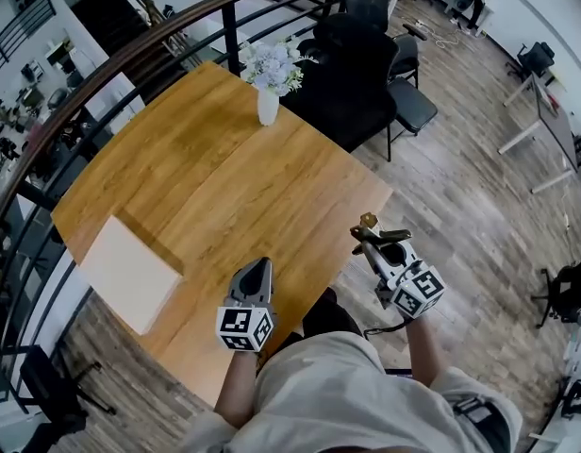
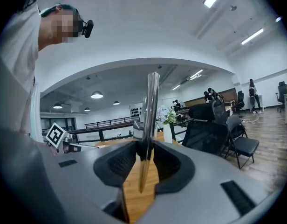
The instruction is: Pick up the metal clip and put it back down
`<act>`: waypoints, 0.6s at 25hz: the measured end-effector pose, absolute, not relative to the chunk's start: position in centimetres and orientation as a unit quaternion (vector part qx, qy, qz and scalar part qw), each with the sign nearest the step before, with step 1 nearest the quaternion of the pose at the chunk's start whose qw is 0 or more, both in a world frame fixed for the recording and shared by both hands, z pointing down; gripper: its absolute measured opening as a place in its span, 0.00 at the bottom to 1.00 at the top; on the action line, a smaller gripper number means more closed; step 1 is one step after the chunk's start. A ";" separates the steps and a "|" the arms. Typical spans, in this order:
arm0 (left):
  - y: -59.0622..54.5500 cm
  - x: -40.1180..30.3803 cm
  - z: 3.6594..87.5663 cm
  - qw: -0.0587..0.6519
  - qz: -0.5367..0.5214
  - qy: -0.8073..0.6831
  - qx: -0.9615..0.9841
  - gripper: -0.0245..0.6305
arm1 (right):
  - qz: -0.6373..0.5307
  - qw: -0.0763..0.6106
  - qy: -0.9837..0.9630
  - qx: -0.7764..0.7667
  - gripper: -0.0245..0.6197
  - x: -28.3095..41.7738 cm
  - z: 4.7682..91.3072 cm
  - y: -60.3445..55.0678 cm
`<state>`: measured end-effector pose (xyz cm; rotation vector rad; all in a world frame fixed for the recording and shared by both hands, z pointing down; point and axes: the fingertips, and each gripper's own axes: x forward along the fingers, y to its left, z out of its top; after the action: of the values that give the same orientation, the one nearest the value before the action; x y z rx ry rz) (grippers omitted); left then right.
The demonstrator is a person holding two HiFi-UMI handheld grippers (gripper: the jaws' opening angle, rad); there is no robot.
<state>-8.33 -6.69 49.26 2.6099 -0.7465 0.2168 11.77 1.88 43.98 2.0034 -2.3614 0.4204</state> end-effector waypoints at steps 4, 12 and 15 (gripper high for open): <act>-9.2 -5.8 50.8 0.206 0.100 -0.285 0.931 0.07 | 0.144 -0.007 -0.767 0.625 0.24 13.6 45.4 -2.3; -14.2 1.5 52.7 0.213 0.140 -0.338 0.906 0.08 | 0.194 -0.024 -0.797 0.572 0.24 20.6 48.2 -10.3; -15.4 4.1 53.8 0.225 0.153 -0.352 0.896 0.08 | 0.206 -0.013 -0.808 0.552 0.24 22.9 49.7 -12.8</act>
<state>4.09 -15.43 53.82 2.4707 -0.9700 0.4229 22.88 -12.78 49.69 1.7493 -2.5574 0.6535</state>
